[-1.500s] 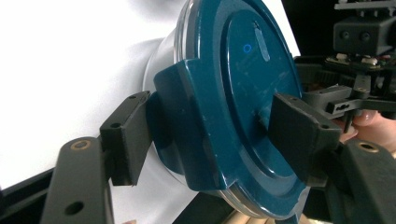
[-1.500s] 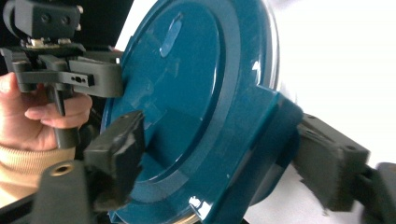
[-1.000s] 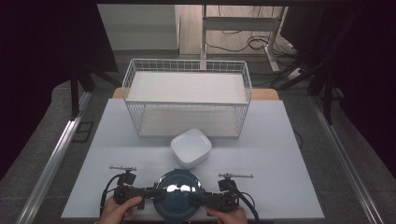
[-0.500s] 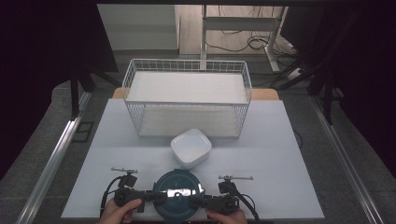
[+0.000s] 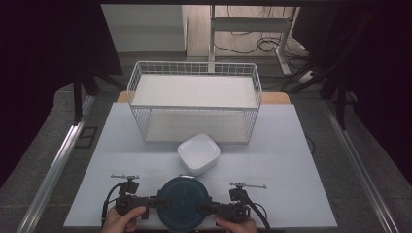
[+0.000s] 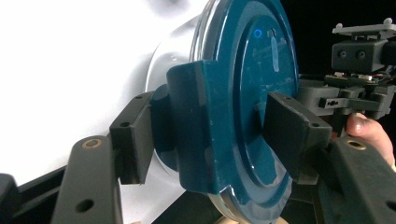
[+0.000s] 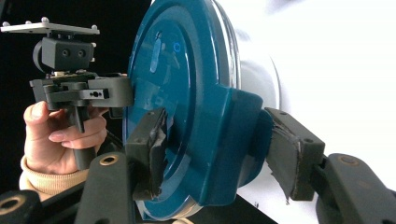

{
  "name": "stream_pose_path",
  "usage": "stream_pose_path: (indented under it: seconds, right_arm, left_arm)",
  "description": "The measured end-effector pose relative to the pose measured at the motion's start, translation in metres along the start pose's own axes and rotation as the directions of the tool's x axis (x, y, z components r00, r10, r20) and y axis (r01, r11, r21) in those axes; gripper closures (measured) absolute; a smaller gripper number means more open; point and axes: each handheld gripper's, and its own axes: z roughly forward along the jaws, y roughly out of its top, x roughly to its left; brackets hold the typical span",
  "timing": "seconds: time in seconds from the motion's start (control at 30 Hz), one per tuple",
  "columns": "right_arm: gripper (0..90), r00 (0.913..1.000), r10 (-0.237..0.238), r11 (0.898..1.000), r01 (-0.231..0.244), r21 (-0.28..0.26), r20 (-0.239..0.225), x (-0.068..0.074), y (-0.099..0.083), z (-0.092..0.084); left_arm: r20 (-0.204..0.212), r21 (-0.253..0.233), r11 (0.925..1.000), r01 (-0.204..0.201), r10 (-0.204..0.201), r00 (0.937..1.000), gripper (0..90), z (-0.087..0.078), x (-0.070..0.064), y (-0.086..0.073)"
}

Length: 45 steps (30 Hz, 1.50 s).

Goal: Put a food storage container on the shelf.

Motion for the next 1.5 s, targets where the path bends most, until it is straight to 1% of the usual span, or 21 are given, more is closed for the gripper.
stream_pose_path:
  seconds: [0.17, 0.23, 0.33, 0.4, 0.47, 0.6, 0.73, 0.83, 0.97, 1.03, 1.1, 1.13, 1.17, 1.23, 1.3, 1.33, 1.37, 1.4, 1.43, 1.47, 1.5]
  right_arm:
    - [43.3, 1.0, 0.008, 1.0, -0.008, -0.005, -0.004, 0.001, -0.001, -0.001]
    - [43.8, 1.0, 0.002, 1.0, -0.002, -0.01, -0.004, 0.003, -0.001, -0.001]
    - [43.9, 1.0, -0.004, 1.0, 0.004, -0.01, -0.006, 0.004, -0.001, -0.001]
    - [43.9, 1.0, -0.003, 1.0, 0.003, -0.009, -0.007, 0.004, 0.0, -0.001]
    - [43.8, 1.0, -0.004, 1.0, 0.004, -0.006, -0.009, 0.005, 0.0, 0.0]
    - [43.8, 0.9999, -0.01, 1.0, 0.01, -0.005, -0.009, 0.005, 0.001, 0.0]
    - [43.6, 0.9997, -0.023, 1.0, 0.023, -0.011, -0.005, 0.007, 0.004, -0.003]
    - [43.5, 0.9989, -0.045, 0.999, 0.045, -0.017, -0.008, 0.011, 0.009, -0.008]
    - [43.3, 0.9967, -0.081, 0.996, 0.081, -0.029, 0.01, 0.016, 0.016, -0.014]
    - [43.3, 0.9962, -0.086, 0.996, 0.086, -0.032, 0.013, 0.018, 0.018, -0.015]
    - [43.2, 0.9955, -0.094, 0.995, 0.094, -0.036, 0.015, 0.02, 0.022, -0.018]
    - [43.2, 0.9949, -0.099, 0.994, 0.1, -0.04, 0.015, 0.023, 0.026, -0.021]
    - [43.2, 0.9944, -0.104, 0.994, 0.105, -0.043, 0.015, 0.023, 0.028, -0.022]
    - [43.2, 0.9945, -0.104, 0.994, 0.105, -0.043, 0.015, 0.025, 0.031, -0.023]
    - [43.2, 0.9931, -0.116, 0.992, 0.117, -0.05, 0.019, 0.03, 0.04, -0.029]
    - [43.2, 0.9931, -0.116, 0.992, 0.117, -0.05, 0.019, 0.03, 0.04, -0.029]
    - [43.2, 0.9921, -0.124, 0.991, 0.125, -0.055, 0.021, 0.034, 0.047, -0.033]
    - [43.2, 0.9921, -0.124, 0.991, 0.125, -0.055, 0.021, 0.034, 0.047, -0.033]
    - [43.2, 0.9909, -0.133, 0.989, 0.134, -0.061, 0.021, 0.038, 0.054, -0.036]
    - [43.2, 0.9909, -0.133, 0.989, 0.134, -0.061, 0.021, 0.038, 0.054, -0.036]
    - [43.2, 0.9899, -0.14, 0.988, 0.141, -0.062, 0.022, 0.04, 0.057, -0.038]
  left_arm:
    - [-0.012, -0.017, 0.9997, -0.015, 0.015, 0.9998, 39.0, -0.004, -0.004, 0.0]
    - [-0.02, -0.033, 0.9991, -0.029, 0.028, 0.9994, 40.1, -0.007, -0.007, 0.0]
    - [-0.023, -0.044, 0.9984, -0.035, 0.034, 0.9992, 40.7, -0.009, -0.009, 0.001]
    - [-0.025, -0.044, 0.9983, -0.039, 0.038, 0.999, 40.8, -0.01, -0.01, 0.001]
    - [-0.033, -0.047, 0.9973, -0.057, 0.055, 0.9979, 41.0, -0.011, -0.011, 0.002]
    - [-0.031, -0.048, 0.9971, -0.059, 0.057, 0.9979, 41.0, -0.011, -0.012, 0.003]
    - [-0.029, -0.053, 0.9963, -0.068, 0.067, 0.9973, 41.4, -0.011, -0.015, 0.005]
    - [-0.024, -0.059, 0.9946, -0.085, 0.084, 0.9962, 41.7, -0.013, -0.021, 0.007]
    - [-0.012, -0.059, 0.9949, -0.082, 0.082, 0.9966, 41.8, -0.013, -0.024, 0.009]
    - [-0.008, -0.062, 0.9947, -0.082, 0.082, 0.9966, 41.8, -0.013, -0.026, 0.011]
    - [-0.008, -0.065, 0.9938, -0.09, 0.09, 0.996, 41.8, -0.014, -0.029, 0.015]
    - [-0.009, -0.068, 0.9929, -0.098, 0.097, 0.9952, 41.8, -0.015, -0.033, 0.02]
    - [-0.009, -0.068, 0.9929, -0.098, 0.097, 0.9952, 41.8, -0.015, -0.033, 0.02]
    - [-0.01, -0.07, 0.9921, -0.104, 0.104, 0.9945, 41.9, -0.016, -0.038, 0.025]
    - [-0.009, -0.073, 0.9903, -0.118, 0.118, 0.993, 41.8, -0.018, -0.045, 0.035]
    - [-0.009, -0.073, 0.9903, -0.118, 0.118, 0.993, 41.8, -0.018, -0.045, 0.035]
    - [-0.011, -0.078, 0.989, -0.126, 0.125, 0.9921, 41.7, -0.02, -0.048, 0.039]
    - [-0.011, -0.08, 0.9884, -0.13, 0.129, 0.9916, 41.7, -0.02, -0.05, 0.042]
    - [-0.014, -0.086, 0.9863, -0.14, 0.14, 0.9901, 41.6, -0.023, -0.056, 0.049]
    - [-0.014, -0.086, 0.9863, -0.14, 0.14, 0.9901, 41.5, -0.023, -0.056, 0.049]
    - [-0.016, -0.089, 0.9846, -0.15, 0.149, 0.9886, 41.5, -0.024, -0.059, 0.053]
